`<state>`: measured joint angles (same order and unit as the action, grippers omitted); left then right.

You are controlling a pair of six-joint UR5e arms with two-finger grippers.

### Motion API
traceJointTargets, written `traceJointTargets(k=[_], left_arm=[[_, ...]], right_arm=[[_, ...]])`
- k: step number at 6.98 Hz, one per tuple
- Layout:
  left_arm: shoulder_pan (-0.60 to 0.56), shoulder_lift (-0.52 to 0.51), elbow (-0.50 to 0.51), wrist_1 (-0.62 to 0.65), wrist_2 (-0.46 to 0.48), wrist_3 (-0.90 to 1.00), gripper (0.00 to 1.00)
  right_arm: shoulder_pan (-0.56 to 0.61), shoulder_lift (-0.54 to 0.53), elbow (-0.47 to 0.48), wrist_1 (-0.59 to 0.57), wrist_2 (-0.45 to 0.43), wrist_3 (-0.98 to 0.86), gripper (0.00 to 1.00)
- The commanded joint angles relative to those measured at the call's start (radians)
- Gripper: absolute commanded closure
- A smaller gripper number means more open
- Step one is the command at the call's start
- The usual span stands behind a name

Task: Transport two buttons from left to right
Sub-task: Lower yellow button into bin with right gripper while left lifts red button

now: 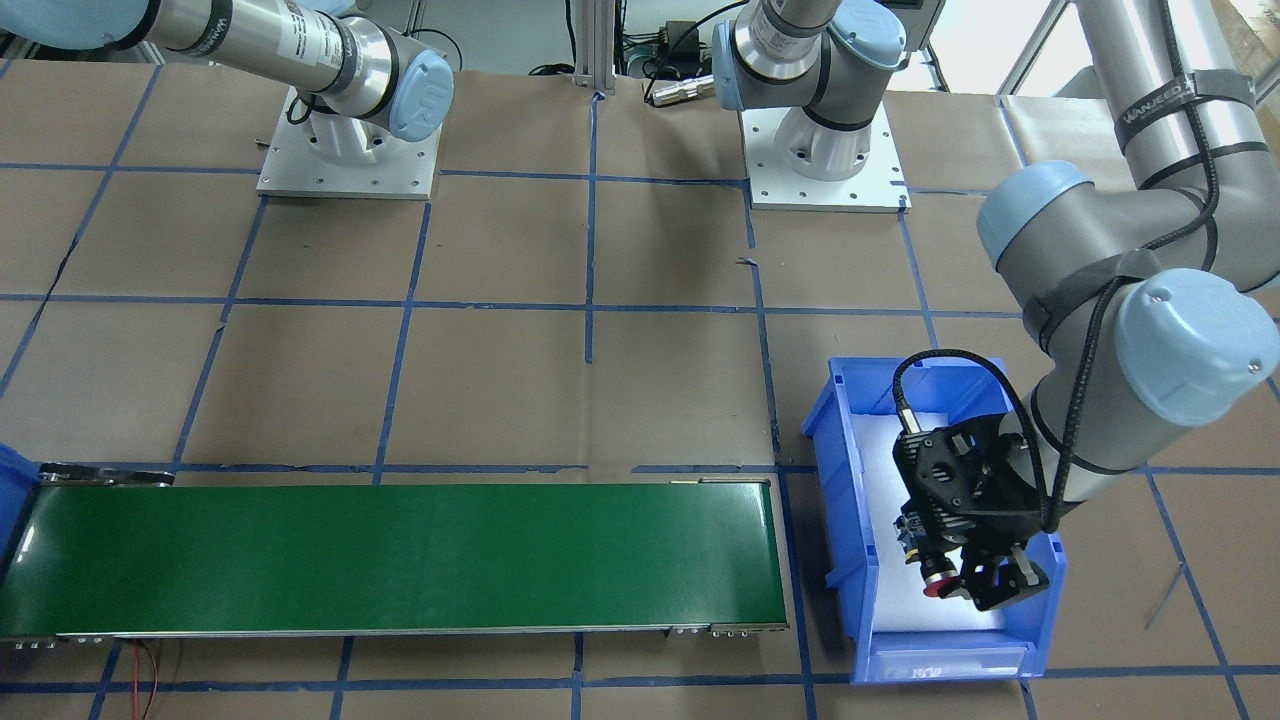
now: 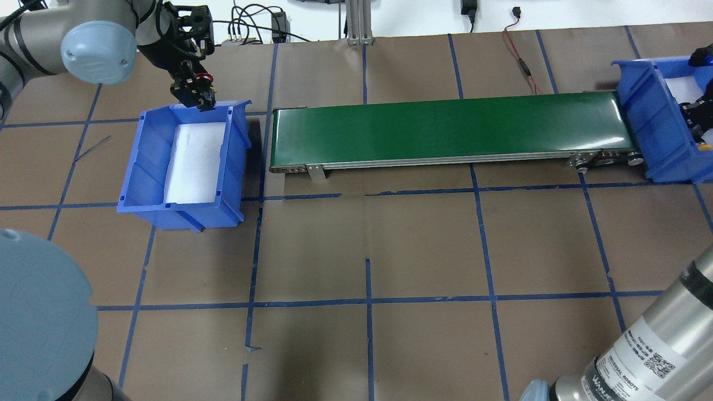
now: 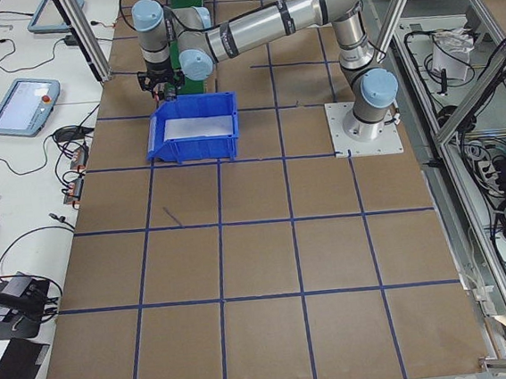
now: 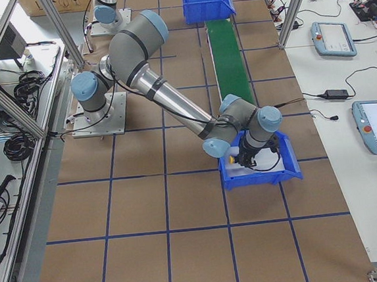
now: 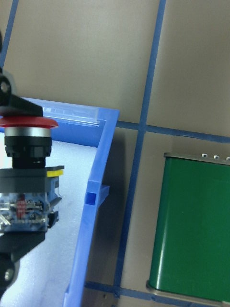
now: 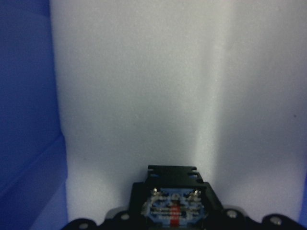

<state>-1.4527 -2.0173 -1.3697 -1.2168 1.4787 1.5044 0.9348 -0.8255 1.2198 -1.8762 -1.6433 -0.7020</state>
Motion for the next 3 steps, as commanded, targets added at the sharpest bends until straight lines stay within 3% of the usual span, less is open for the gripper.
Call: traceJointTargets(k=[1, 3], left_arm=[[-0.114, -0.02, 0.049, -0.004, 0.002, -0.155, 0.65], [-0.219, -0.114, 0.06, 0.055, 0.0, -0.289, 0.65]], right_arm=[[-0.001, 0.0, -0.002, 0.003, 0.005, 0.001, 0.59], [-0.001, 0.0, -0.003, 0.005, 0.007, 0.001, 0.51]])
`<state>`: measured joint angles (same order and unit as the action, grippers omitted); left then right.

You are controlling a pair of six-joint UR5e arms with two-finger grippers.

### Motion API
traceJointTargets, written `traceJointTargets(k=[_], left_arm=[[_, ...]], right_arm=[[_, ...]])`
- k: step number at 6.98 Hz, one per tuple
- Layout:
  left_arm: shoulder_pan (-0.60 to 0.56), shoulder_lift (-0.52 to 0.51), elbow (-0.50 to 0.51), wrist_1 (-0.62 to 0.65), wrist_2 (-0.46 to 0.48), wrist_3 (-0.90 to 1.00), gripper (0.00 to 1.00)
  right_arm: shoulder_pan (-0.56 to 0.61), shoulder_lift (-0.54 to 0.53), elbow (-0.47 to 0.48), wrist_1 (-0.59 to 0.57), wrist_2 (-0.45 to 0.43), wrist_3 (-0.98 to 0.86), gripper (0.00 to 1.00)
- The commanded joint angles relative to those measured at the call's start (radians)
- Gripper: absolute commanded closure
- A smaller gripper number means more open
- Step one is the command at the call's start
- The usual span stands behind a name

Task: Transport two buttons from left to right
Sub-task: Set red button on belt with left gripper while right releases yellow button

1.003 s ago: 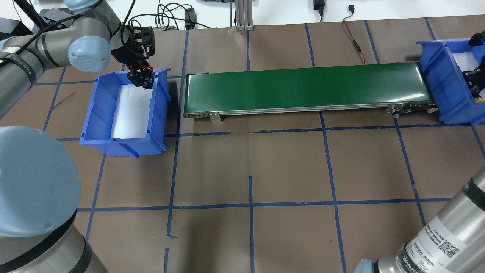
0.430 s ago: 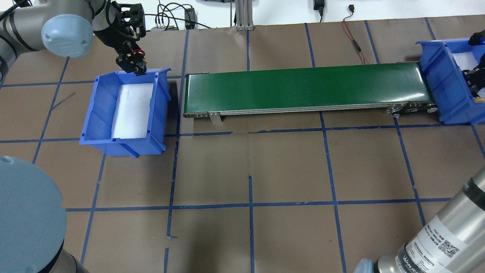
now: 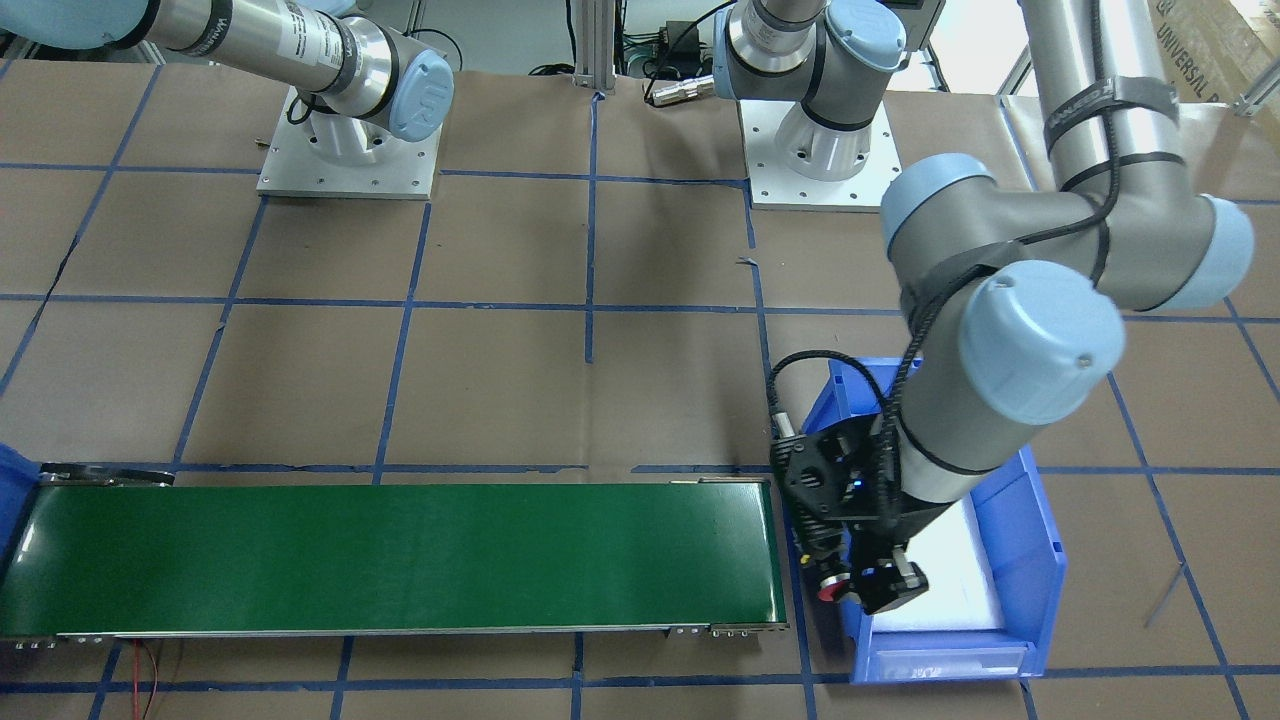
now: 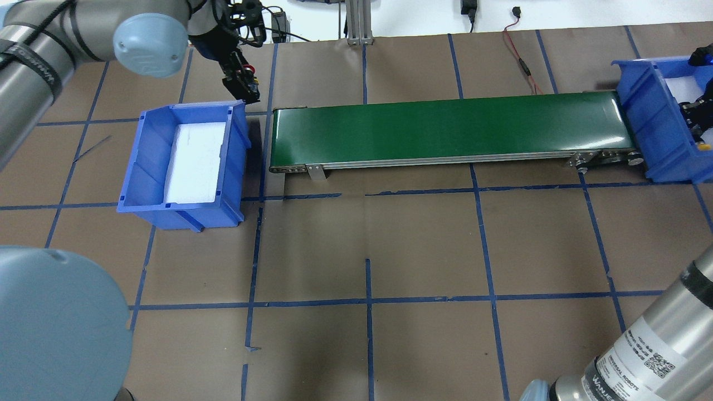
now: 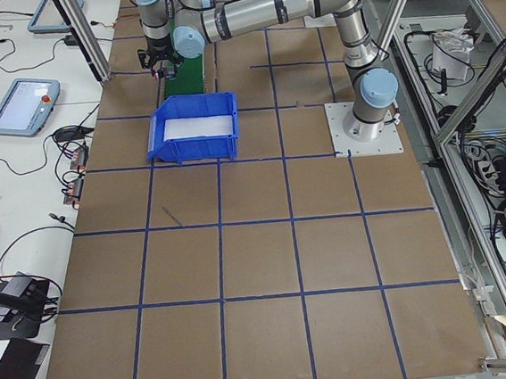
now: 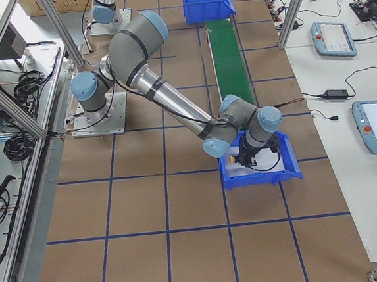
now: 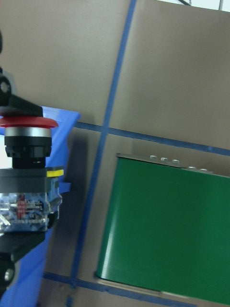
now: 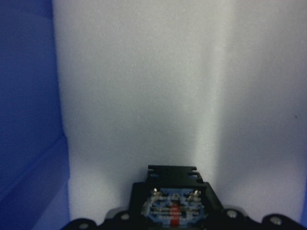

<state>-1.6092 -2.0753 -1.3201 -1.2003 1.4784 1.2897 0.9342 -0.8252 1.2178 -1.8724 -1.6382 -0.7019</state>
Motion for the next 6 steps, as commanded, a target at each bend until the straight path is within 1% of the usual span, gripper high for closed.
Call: traceJointTargets(k=[1, 2, 3, 4, 6], left_arm=[[-0.093, -0.102, 0.01, 0.059, 0.002, -0.079, 0.65], [-0.1, -0.114, 0.01, 0.059, 0.006, -0.079, 0.63], [-0.103, -0.115, 0.005, 0.057, 0.006, -0.105, 0.09], [-0.103, -0.112, 0.004, 0.057, 0.008, -0.172, 0.0], [-0.084, -0.079, 0.013, 0.015, 0.007, -0.176, 0.0]], right_arm=[[0.0, 0.0, -0.001, 0.002, 0.012, -0.001, 0.46], [-0.003, 0.0, -0.001, 0.004, 0.021, -0.001, 0.4], [-0.008, -0.005, -0.003, 0.004, 0.024, -0.004, 0.4], [-0.008, -0.021, -0.006, 0.013, 0.046, -0.025, 0.4], [-0.018, -0.061, -0.061, 0.102, 0.054, -0.042, 0.4]])
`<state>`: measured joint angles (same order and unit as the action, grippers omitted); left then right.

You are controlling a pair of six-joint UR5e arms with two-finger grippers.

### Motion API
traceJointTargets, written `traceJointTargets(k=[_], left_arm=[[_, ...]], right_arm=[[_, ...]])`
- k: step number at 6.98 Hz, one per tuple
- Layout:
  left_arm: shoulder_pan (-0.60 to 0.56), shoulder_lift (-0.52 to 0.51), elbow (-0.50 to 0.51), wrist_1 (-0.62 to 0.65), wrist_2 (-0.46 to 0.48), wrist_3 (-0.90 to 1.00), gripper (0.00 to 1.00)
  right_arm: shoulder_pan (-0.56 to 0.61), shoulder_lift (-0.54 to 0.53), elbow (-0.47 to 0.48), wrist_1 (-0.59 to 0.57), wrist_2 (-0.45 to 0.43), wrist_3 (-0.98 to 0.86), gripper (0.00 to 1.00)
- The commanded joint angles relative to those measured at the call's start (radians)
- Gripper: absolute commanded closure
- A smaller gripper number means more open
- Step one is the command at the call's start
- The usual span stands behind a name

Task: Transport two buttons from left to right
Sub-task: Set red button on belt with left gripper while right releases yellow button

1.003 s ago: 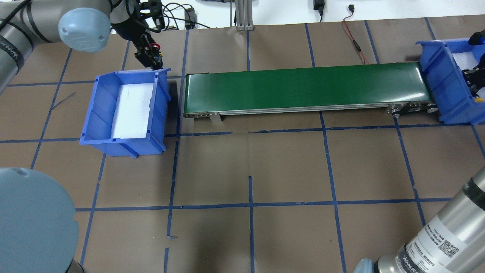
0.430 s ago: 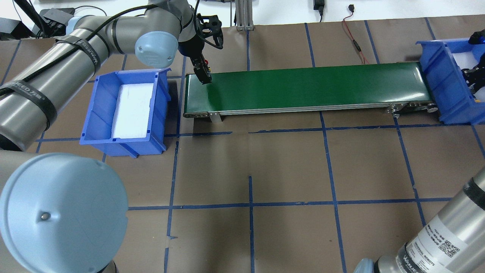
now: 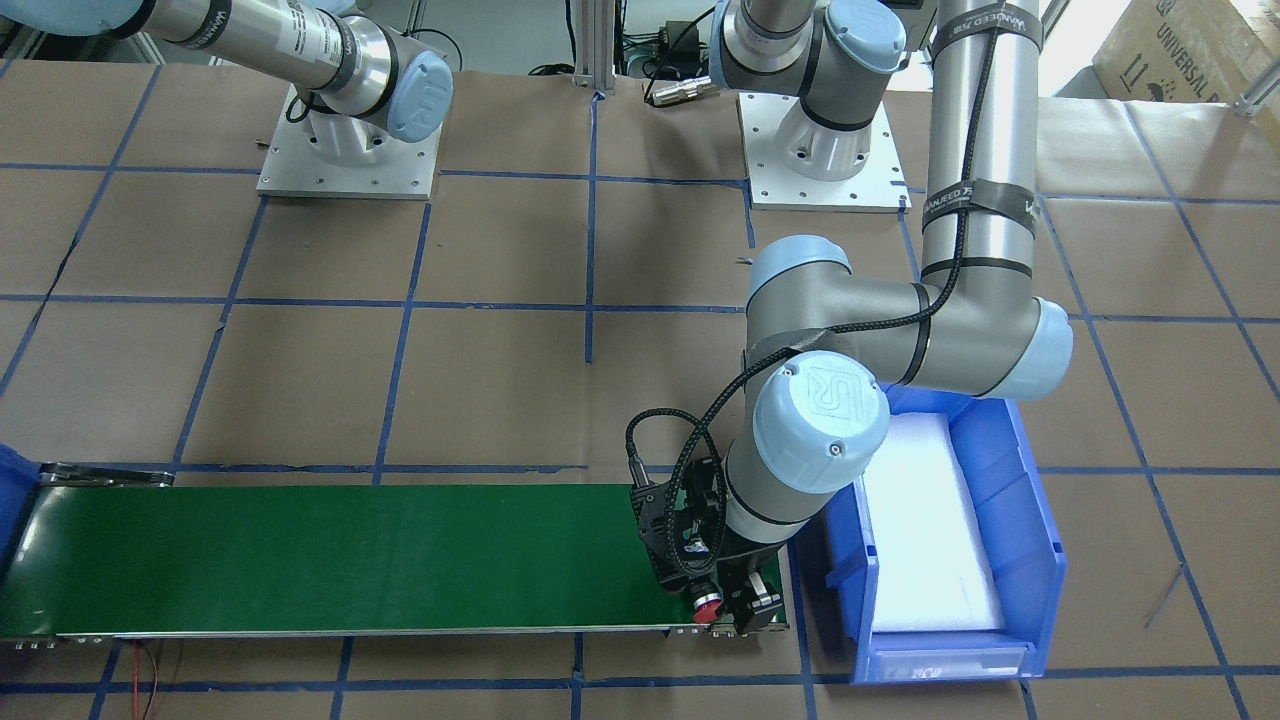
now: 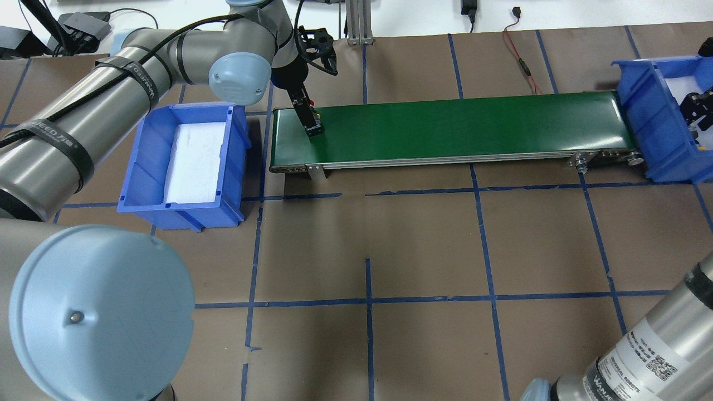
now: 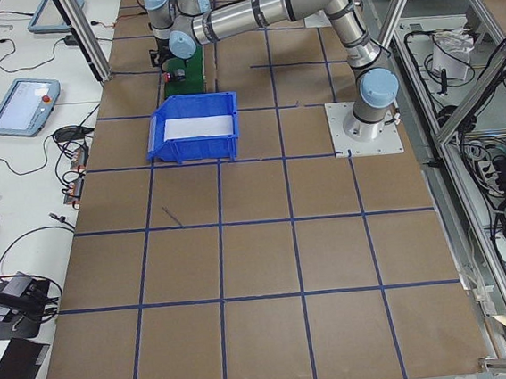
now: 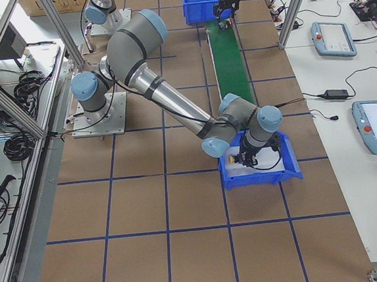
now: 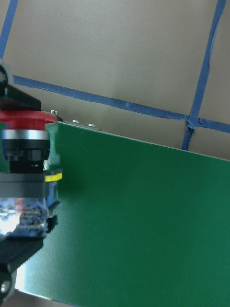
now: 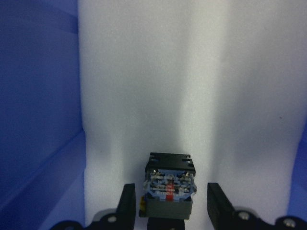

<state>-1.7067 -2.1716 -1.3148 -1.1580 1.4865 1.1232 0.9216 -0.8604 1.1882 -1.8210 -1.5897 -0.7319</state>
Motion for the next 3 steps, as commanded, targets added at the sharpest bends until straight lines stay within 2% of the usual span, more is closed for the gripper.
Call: traceJointTargets(k=[1, 3], left_arm=[[0.051, 0.068, -0.006, -0.058, 0.0, 0.0, 0.0], [0.187, 0.137, -0.017, -0.141, -0.009, 0.013, 0.0]], right_arm=[[-0.006, -0.061, -0.057, 0.105, 0.005, -0.015, 0.4], [0.005, -0.159, -0.07, 0.182, 0.019, -0.084, 0.39]])
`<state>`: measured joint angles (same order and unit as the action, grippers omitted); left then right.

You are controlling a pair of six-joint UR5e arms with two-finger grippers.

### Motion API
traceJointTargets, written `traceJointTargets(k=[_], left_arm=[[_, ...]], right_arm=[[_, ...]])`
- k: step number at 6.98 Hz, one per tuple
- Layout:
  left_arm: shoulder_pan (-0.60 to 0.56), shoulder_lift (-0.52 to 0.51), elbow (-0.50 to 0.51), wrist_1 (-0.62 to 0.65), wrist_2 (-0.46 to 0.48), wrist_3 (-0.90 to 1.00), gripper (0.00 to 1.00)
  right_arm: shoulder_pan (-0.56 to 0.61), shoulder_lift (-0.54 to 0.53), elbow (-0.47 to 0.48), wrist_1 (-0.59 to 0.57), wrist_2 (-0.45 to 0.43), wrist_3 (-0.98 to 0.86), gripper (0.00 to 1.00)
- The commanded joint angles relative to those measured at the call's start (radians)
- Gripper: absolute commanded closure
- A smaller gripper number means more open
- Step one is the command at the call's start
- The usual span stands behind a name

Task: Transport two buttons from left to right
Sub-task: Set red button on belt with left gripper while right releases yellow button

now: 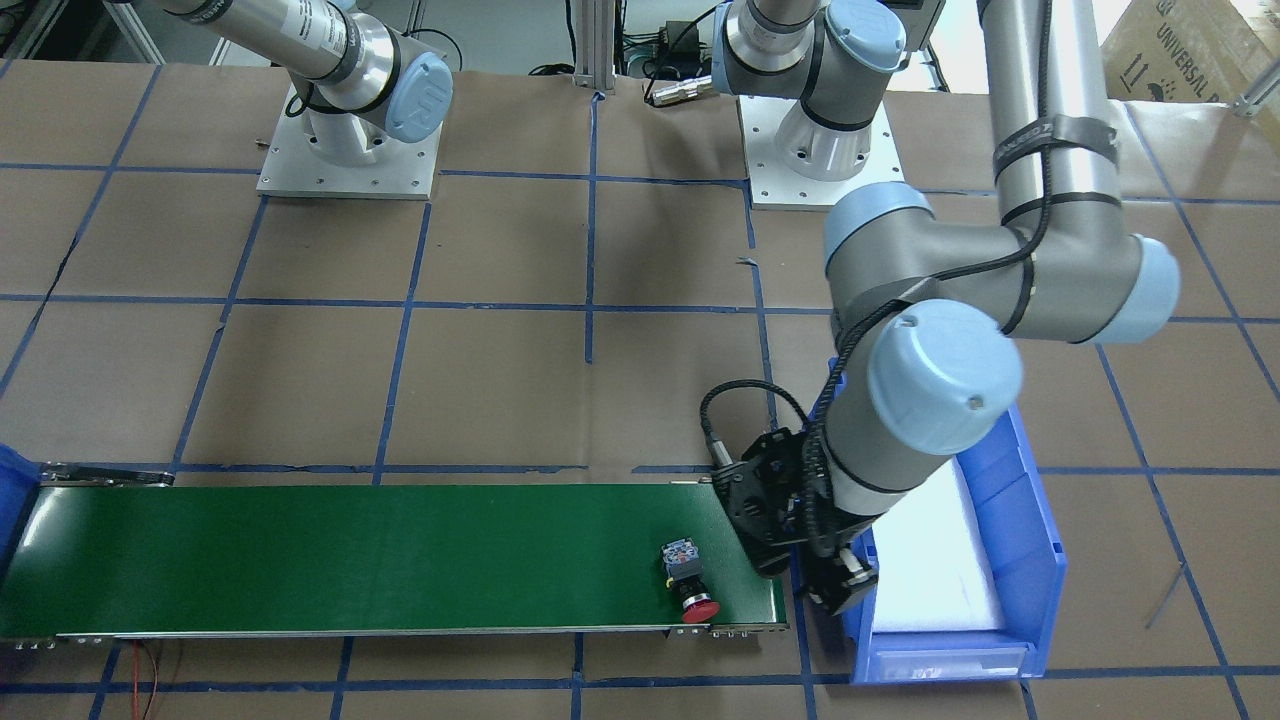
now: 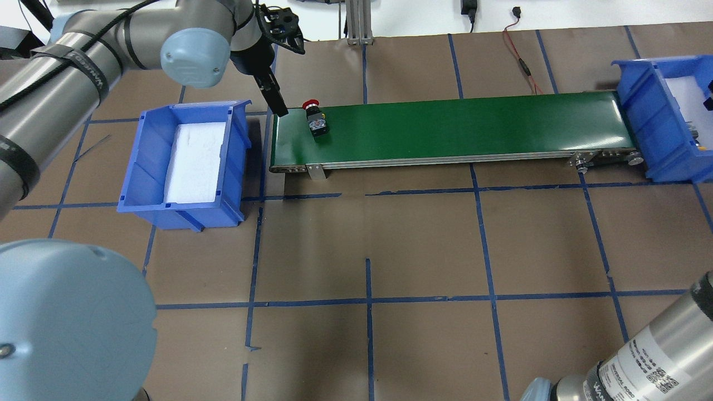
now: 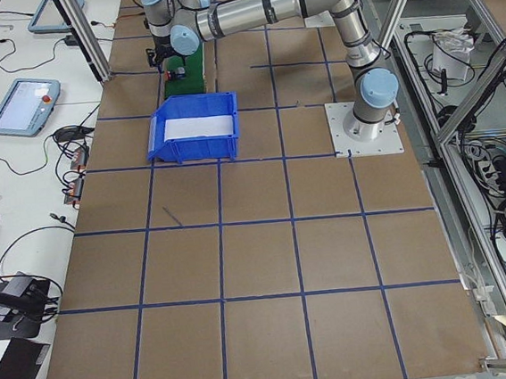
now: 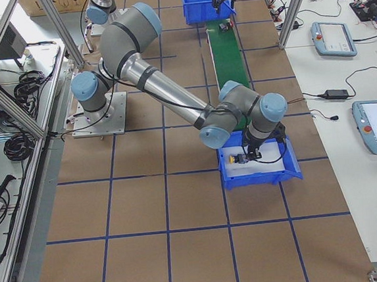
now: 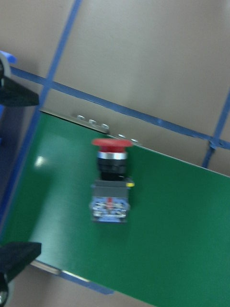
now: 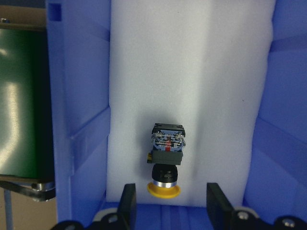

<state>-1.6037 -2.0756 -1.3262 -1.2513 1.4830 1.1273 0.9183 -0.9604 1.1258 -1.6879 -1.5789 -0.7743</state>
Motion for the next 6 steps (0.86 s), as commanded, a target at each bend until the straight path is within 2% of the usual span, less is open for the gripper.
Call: traceJointTargets(k=[1, 2, 4, 6], left_arm=[[0.149, 0.052, -0.008, -0.078, -0.004, 0.061, 0.0], [0.213, 0.052, -0.01, -0.085, 0.0, 0.174, 0.0], [0.303, 0.023, -0.03, -0.085, -0.001, 0.177, 0.0], [0.324, 0.017, -0.083, -0.068, -0.01, 0.137, 0.0]], right_arm=[[0.034, -0.086, -0.006, 0.068, 0.02, -0.045, 0.16], [0.071, -0.096, -0.004, 0.068, 0.045, -0.039, 0.1], [0.187, -0.156, -0.001, 0.062, 0.04, 0.007, 0.1], [0.301, -0.172, 0.003, 0.054, 0.022, 0.117, 0.1]])
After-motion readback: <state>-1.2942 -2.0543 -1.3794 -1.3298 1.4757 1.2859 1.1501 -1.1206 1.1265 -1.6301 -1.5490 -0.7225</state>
